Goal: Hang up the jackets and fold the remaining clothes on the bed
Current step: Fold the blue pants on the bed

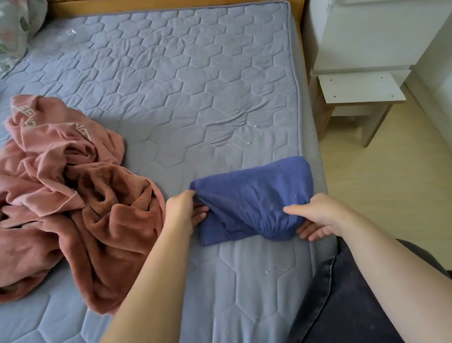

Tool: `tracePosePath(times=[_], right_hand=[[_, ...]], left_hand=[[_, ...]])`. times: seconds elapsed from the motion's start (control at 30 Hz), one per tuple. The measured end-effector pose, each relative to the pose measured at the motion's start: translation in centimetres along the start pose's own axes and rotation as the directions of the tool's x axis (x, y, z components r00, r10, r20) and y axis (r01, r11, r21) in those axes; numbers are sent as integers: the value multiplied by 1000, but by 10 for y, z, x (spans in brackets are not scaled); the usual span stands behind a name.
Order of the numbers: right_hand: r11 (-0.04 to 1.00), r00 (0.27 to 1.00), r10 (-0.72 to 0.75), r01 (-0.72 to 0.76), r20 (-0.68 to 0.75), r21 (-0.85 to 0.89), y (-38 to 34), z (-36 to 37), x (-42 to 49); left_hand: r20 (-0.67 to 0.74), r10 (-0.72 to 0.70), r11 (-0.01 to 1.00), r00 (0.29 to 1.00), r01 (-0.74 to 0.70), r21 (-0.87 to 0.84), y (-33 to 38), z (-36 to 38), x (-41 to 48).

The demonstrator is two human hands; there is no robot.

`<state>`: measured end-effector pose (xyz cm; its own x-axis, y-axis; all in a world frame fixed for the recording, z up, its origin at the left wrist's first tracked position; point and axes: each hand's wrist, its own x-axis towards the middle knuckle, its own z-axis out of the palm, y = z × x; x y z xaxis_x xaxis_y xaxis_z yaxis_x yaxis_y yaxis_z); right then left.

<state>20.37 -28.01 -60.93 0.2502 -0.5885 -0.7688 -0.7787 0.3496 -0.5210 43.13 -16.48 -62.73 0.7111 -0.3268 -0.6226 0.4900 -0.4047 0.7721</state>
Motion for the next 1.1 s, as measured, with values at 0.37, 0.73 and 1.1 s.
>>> tracePosePath(times=[0.37, 0.73, 1.1], right_hand=[[891, 993, -111, 86, 31, 445, -5, -7, -3], [729, 984, -158, 171, -81, 663, -11, -7, -3], [473, 439, -879, 750, -187, -462, 2, 7, -12]], left_hand=[[729, 683, -322, 46, -877, 358, -51, 21, -35], [563, 805, -123, 188, -875, 468, -55, 29, -30], [641, 767, -396, 11, -778, 487, -57, 20, -23]])
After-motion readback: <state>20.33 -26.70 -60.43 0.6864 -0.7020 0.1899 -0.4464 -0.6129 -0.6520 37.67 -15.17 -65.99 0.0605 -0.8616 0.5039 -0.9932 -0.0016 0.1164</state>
